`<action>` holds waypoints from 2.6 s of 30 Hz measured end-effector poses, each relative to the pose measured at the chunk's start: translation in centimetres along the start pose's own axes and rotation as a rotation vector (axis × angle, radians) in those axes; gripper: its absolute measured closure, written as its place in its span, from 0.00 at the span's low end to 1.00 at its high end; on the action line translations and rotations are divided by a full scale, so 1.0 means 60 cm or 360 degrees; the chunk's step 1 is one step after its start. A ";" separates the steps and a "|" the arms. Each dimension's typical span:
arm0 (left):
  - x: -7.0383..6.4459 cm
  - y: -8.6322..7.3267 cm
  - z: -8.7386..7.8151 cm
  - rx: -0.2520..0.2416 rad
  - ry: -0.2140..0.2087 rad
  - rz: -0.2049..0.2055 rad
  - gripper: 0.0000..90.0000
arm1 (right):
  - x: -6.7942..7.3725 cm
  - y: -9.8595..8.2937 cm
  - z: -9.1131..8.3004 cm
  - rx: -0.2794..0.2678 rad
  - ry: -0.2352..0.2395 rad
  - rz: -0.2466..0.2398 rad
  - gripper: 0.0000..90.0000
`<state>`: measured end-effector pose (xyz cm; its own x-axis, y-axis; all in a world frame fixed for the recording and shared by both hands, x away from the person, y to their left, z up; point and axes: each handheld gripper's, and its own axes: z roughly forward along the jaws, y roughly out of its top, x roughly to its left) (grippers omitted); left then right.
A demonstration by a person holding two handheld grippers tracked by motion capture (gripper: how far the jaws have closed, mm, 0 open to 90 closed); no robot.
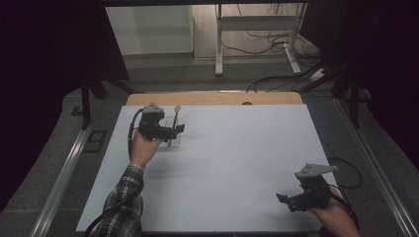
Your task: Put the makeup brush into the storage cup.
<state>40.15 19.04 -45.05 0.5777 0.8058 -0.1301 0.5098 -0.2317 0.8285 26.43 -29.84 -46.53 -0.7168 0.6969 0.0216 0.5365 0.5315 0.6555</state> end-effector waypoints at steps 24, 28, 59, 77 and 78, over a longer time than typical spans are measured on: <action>-0.032 -0.011 -0.013 0.0011 -0.0087 0.0053 0.00 | 0.000 0.000 -0.001 -0.0006 0.0005 -0.0003 0.00; -0.034 -0.016 -0.016 0.0013 -0.0084 0.0053 0.00 | 0.001 0.000 -0.001 -0.0006 0.0007 -0.0006 0.00; -0.044 -0.048 -0.063 -0.0008 -0.0139 0.0033 0.00 | 0.002 0.000 -0.001 -0.0001 0.0006 -0.0013 0.00; -0.061 -0.069 -0.071 0.0014 -0.0149 0.0049 0.00 | 0.002 0.000 0.000 0.0004 0.0003 -0.0014 0.00; -0.062 -0.070 -0.070 0.0015 -0.0151 0.0045 0.00 | 0.002 0.000 0.000 0.0002 0.0004 -0.0019 0.00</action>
<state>33.14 19.31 -45.77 0.6496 0.7437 -0.1579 0.4979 -0.2592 0.8276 26.36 -29.74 -46.51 -0.7242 0.6894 0.0154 0.5283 0.5403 0.6550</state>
